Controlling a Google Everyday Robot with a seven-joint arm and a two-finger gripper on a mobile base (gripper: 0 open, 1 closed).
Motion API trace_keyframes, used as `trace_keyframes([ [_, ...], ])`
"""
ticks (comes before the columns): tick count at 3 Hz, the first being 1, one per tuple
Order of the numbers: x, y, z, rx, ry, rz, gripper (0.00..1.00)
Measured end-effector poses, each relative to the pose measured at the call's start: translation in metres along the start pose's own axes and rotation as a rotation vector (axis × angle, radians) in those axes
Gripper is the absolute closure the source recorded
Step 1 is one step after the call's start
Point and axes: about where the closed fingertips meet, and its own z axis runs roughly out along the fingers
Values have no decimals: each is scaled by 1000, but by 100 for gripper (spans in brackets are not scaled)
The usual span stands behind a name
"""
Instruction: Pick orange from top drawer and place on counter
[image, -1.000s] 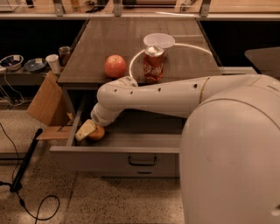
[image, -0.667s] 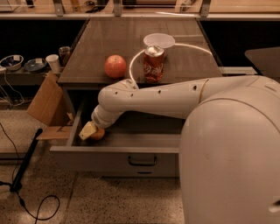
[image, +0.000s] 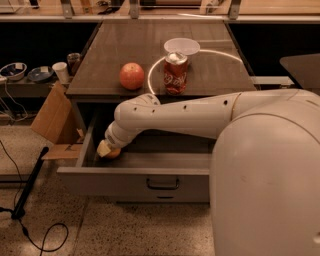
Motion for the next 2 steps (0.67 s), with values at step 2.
trace_keyframes([
  [2,-13,2,-73,74,-70,-27,100],
])
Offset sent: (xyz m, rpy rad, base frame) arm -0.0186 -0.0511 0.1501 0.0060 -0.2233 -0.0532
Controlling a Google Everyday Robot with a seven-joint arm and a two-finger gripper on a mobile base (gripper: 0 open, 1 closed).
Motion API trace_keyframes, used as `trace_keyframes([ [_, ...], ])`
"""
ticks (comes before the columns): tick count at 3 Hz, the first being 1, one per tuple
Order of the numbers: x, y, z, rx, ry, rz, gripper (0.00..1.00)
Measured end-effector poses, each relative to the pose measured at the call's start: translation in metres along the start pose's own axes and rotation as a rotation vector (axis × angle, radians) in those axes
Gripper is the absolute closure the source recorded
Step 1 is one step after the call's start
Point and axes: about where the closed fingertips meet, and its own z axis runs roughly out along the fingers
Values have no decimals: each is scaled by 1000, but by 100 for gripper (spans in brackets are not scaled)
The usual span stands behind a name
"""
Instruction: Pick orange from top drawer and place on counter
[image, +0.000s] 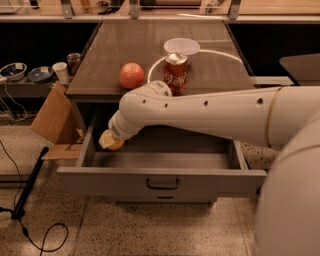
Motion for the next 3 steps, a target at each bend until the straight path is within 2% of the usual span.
trace_keyframes([
  [1,-29,3,-55,61,-50,-55,100],
  [2,-69,14,-100,107,-111,-135,100],
  [3,-110,29,-131,124,-170,-220,100],
])
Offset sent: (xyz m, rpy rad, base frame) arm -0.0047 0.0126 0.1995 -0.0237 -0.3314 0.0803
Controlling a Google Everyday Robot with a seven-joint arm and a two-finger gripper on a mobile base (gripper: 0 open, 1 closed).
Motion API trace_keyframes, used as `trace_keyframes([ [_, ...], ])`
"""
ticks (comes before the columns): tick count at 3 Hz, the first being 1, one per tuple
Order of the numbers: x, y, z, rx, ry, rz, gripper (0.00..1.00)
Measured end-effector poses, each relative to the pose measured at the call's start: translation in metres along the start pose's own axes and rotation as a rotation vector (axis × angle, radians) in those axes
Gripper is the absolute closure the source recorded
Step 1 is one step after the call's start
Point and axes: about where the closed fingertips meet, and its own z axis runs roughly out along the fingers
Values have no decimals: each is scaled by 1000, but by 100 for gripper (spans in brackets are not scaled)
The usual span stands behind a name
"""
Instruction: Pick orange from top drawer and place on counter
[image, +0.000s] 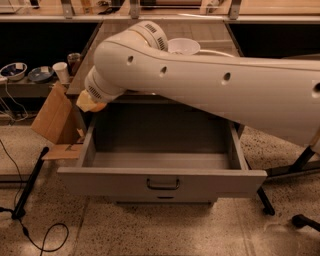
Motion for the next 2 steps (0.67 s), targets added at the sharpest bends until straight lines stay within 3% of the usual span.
trace_keyframes([
  [2,-63,-7,-21,-21,-109,-93,100],
])
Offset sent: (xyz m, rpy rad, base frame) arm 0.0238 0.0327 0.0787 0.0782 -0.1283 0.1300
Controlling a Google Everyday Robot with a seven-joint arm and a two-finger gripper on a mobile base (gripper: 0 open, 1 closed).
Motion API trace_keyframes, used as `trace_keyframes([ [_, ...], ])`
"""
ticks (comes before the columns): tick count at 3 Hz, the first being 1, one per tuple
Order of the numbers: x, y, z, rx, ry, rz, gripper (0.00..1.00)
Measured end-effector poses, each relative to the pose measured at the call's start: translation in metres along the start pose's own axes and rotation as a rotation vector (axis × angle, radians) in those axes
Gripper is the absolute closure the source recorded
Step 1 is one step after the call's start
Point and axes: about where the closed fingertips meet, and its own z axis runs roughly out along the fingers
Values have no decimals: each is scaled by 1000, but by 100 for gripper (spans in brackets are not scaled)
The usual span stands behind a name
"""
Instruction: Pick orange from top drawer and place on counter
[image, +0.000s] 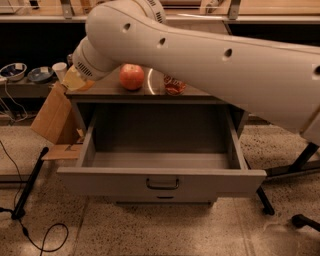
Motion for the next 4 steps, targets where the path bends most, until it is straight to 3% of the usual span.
trace_keyframes([
  [2,-20,-30,40,-77,19,-20,100],
  [4,-26,-63,82,-105,126,6,100],
])
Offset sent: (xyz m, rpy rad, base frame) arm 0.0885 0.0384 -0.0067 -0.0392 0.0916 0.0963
